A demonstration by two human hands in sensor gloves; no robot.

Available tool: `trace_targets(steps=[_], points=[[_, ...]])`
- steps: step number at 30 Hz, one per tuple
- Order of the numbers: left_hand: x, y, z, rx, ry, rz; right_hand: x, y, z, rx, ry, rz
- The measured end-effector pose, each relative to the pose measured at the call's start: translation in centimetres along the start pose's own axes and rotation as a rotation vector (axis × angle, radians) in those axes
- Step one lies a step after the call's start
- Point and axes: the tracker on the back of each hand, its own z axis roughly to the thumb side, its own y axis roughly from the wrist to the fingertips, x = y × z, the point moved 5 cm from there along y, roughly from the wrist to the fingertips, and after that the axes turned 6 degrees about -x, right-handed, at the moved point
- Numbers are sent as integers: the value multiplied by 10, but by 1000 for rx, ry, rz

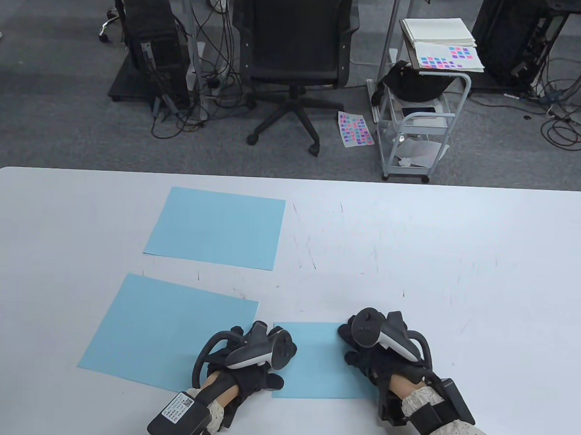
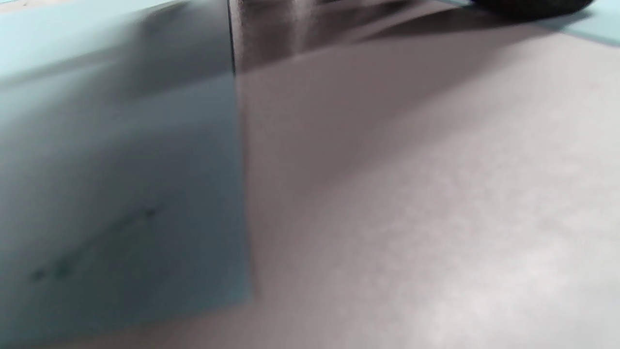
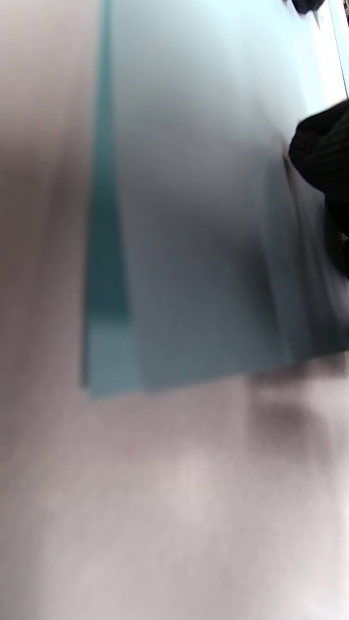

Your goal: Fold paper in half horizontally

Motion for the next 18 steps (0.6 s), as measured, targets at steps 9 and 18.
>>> trace_targets(steps=[9, 18], points=[[1, 1, 0, 4, -7, -5, 4, 1, -23, -40, 48, -4], [1, 1, -1, 1, -9, -8, 8, 4, -50, -87, 113, 1]])
